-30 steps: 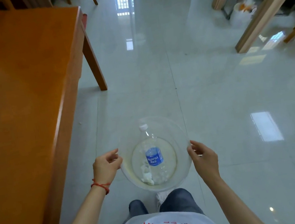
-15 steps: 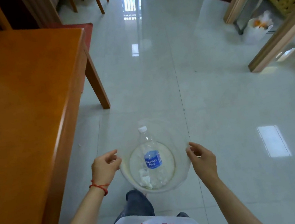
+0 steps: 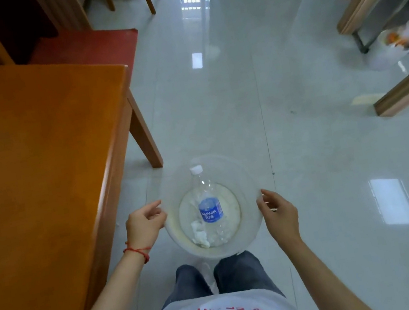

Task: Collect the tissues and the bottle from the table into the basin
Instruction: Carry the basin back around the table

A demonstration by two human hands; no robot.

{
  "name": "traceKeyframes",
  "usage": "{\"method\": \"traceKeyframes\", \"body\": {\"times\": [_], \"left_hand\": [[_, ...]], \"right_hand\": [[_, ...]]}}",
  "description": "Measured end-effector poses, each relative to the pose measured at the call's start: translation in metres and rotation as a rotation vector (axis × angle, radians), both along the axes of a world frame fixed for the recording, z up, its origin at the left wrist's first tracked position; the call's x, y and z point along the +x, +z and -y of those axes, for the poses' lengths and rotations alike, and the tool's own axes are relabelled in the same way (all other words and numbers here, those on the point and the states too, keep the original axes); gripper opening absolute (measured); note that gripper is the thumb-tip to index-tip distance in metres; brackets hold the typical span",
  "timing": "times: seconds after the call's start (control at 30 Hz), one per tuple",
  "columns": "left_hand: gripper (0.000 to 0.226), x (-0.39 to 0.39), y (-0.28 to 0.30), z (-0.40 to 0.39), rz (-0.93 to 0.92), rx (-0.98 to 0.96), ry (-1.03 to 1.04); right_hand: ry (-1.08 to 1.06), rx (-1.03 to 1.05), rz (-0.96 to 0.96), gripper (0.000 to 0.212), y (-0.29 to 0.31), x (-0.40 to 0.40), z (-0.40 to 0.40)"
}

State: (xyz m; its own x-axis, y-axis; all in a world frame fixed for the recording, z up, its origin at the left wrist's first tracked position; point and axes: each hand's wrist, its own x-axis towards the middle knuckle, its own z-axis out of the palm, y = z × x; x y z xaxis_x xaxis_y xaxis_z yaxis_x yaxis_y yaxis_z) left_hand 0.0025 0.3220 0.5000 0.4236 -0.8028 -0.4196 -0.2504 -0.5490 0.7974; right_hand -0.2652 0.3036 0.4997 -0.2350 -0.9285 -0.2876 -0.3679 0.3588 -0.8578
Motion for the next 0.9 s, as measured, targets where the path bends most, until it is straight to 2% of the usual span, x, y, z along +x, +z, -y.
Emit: {"method": "traceKeyframes", "body": {"times": [0.53,0.9], "left_hand": [[0.042,-0.003,-0.053,0.160,-0.007,0.112,0.197],[0.045,0.027,-0.157,0.203,0.016,0.198,0.212]], "right_hand": [[0.181,0.130,-0.007,0.022,-0.049,0.006,0.203],[0.206,0.219,-0.042,0.023,-0.162,0.044,0.261]]}}
